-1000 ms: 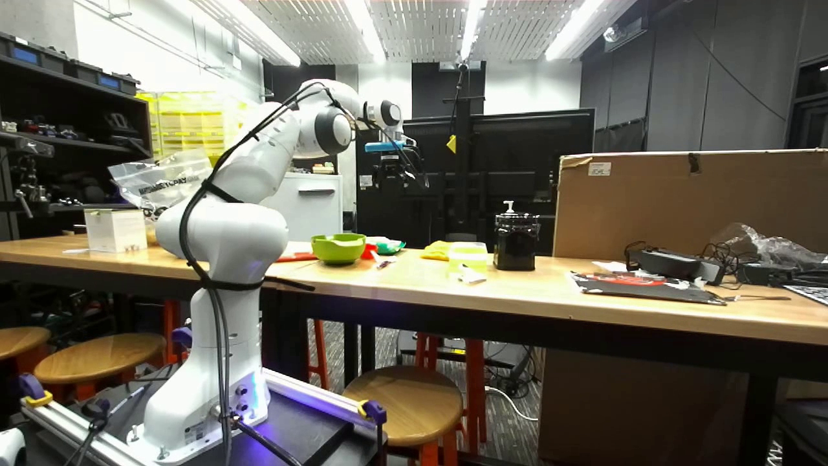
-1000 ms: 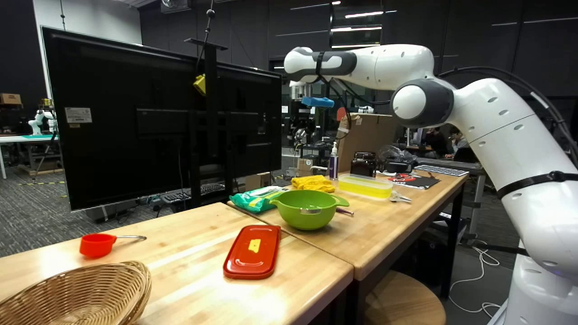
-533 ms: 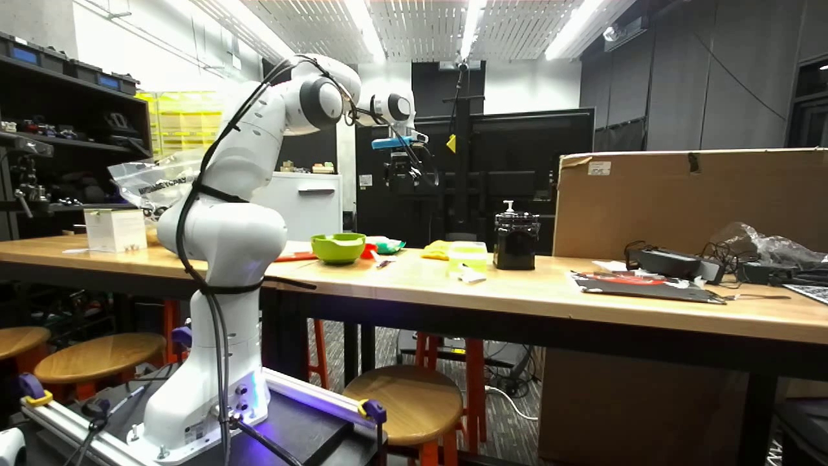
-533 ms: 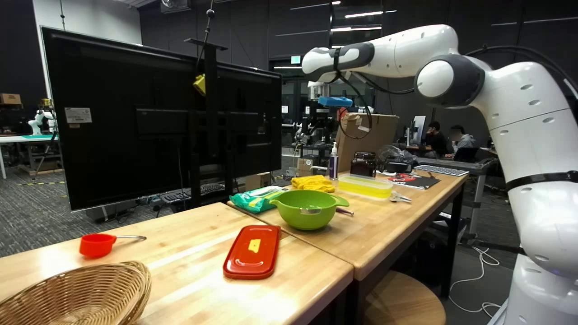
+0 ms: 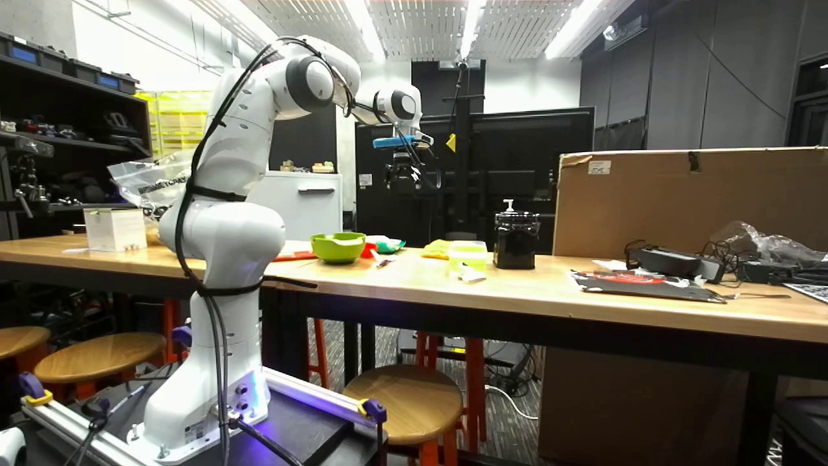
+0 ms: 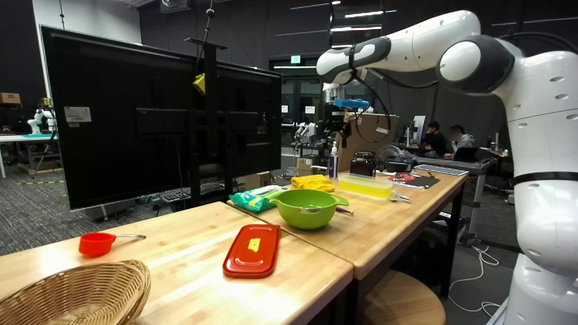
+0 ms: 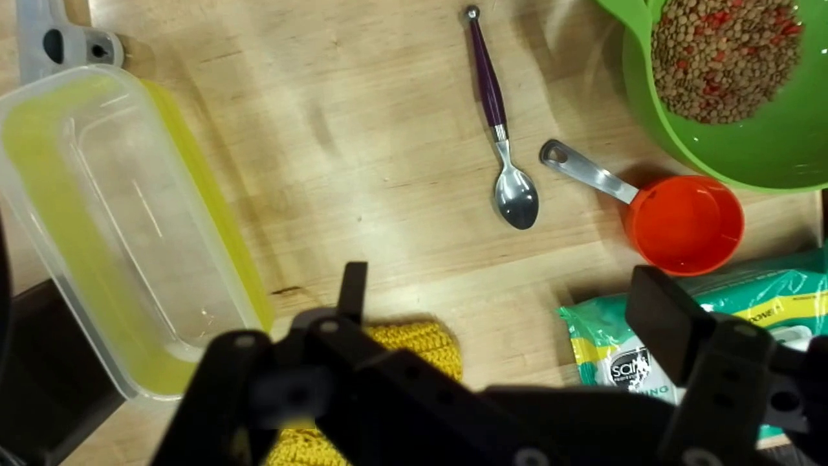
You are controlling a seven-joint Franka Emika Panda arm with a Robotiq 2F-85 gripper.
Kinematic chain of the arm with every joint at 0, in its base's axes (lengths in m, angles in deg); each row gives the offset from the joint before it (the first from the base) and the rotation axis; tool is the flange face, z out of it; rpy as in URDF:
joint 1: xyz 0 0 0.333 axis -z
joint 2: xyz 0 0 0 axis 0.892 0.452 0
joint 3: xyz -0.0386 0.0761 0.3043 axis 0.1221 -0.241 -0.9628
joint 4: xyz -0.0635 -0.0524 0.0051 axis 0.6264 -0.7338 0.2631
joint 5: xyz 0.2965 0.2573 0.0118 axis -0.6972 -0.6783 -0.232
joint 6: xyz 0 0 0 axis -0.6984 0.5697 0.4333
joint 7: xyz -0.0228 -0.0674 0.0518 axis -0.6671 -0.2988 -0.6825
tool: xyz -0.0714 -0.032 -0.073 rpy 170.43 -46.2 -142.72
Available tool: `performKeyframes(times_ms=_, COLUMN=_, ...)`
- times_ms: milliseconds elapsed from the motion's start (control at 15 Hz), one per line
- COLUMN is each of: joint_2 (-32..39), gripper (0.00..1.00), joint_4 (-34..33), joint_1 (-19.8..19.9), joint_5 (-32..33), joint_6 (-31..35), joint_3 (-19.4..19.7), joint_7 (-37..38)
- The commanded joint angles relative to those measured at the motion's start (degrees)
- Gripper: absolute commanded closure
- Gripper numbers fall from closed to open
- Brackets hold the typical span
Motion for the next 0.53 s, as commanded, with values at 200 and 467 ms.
performKeyframes(times_ms=200, joint_2=0.7, gripper=0.0, joint_4=-0.7, joint_1=1.5, joint_5=0.4, joint_6=-0.3, joint_3=-2.2, joint_7=0.3)
performKeyframes(times_ms=467, joint_2=0.7, gripper=0.0, joint_4=-0.8, joint_1=1.6, joint_5=0.4, joint_6=-0.3, joint_3=-2.2, joint_7=0.3)
